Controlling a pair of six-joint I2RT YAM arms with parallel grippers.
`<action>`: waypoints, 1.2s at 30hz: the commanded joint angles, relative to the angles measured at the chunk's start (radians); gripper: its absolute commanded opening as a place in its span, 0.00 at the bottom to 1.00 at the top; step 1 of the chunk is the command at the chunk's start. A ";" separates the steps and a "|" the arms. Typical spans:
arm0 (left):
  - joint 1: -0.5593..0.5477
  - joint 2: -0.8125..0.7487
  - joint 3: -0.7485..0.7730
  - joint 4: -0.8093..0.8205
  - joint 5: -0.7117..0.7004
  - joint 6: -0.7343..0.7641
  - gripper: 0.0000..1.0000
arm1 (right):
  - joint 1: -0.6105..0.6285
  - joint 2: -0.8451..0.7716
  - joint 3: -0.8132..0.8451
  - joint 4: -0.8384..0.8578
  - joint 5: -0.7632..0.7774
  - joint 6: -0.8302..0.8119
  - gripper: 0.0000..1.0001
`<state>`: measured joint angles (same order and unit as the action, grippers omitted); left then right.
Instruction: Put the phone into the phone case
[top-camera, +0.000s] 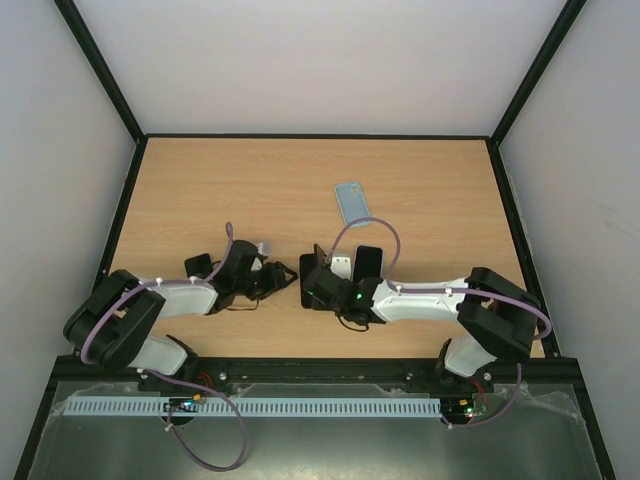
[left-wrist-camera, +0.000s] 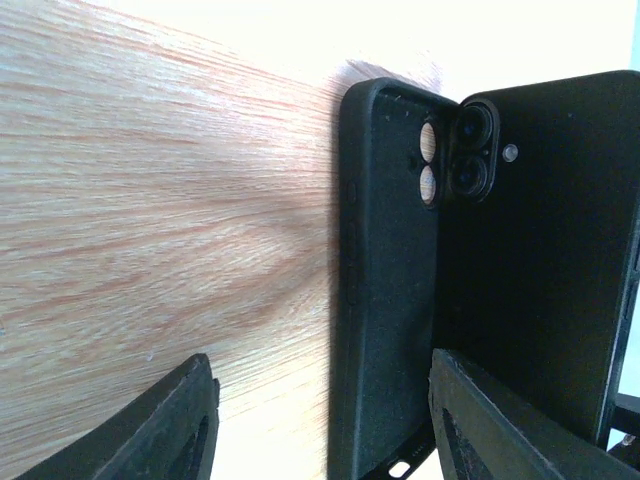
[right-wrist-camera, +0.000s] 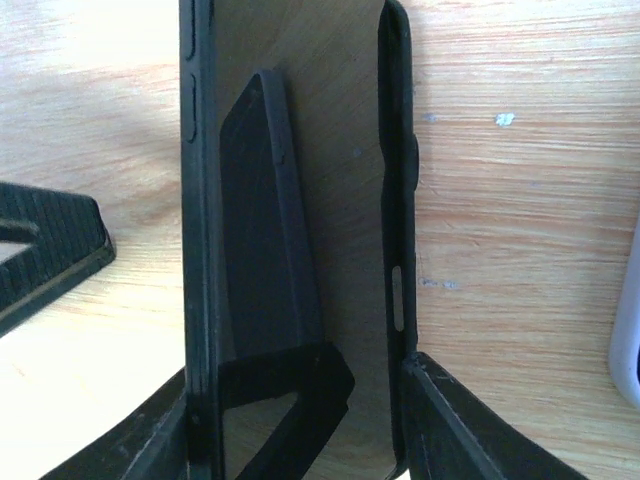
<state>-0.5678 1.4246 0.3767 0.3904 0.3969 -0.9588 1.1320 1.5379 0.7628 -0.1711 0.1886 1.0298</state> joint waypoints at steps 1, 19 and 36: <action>0.004 -0.029 0.039 -0.078 -0.040 0.037 0.59 | -0.012 -0.040 -0.047 0.054 -0.035 -0.028 0.47; 0.010 -0.042 0.052 -0.002 -0.017 0.048 0.59 | -0.056 -0.086 -0.107 0.165 -0.103 -0.070 0.58; 0.010 0.056 0.110 -0.007 -0.020 0.087 0.55 | -0.163 -0.194 -0.208 0.248 -0.126 -0.075 0.69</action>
<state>-0.5617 1.4574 0.4610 0.3687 0.3775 -0.8967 0.9955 1.3247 0.5610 0.0578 0.0494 0.9497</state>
